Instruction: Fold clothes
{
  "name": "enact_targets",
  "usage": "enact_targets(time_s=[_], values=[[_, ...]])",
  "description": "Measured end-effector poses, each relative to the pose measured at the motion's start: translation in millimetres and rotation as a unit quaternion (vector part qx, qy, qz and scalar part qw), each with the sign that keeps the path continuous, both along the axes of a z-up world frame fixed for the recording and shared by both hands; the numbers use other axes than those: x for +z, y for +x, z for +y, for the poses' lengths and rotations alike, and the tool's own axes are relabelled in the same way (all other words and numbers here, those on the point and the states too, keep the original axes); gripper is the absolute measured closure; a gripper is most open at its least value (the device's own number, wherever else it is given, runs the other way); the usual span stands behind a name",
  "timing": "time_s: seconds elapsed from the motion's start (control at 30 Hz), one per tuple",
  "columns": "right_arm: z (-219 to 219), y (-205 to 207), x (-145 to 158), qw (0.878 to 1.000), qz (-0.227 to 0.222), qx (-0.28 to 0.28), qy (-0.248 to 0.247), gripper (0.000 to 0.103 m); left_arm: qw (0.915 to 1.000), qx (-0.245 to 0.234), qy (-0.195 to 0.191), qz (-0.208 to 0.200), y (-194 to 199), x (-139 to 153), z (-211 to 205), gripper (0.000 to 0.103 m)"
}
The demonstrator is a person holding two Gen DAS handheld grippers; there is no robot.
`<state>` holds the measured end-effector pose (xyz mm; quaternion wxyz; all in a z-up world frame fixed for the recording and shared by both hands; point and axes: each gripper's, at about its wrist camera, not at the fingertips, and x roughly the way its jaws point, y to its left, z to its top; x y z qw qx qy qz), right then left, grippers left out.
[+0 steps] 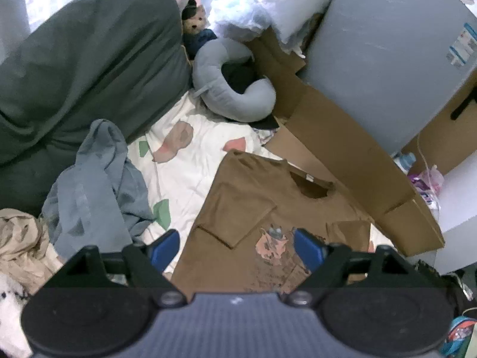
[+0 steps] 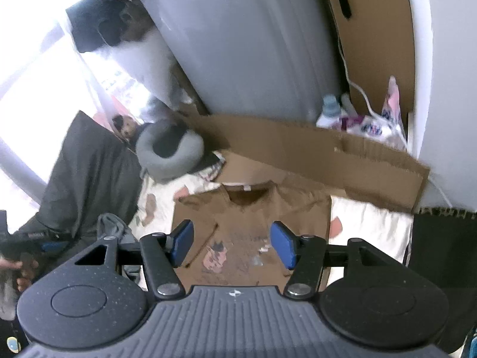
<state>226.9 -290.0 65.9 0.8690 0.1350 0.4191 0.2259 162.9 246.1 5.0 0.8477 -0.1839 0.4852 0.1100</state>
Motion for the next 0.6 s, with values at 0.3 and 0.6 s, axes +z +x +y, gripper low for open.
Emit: enact_targets(time_s=[0.3,0.6], values=[[-28,-29,54,0.999,-0.027,0.010,-0.014,0.036,1.0000,-0.009,-0.001,-0.001,-38,13,-13,0.015],[-52,-65,83,0.997,-0.048,0.035,-0.044,0.029,1.0000,-0.002,-0.006,0.001,-85,9,-11,0.014]])
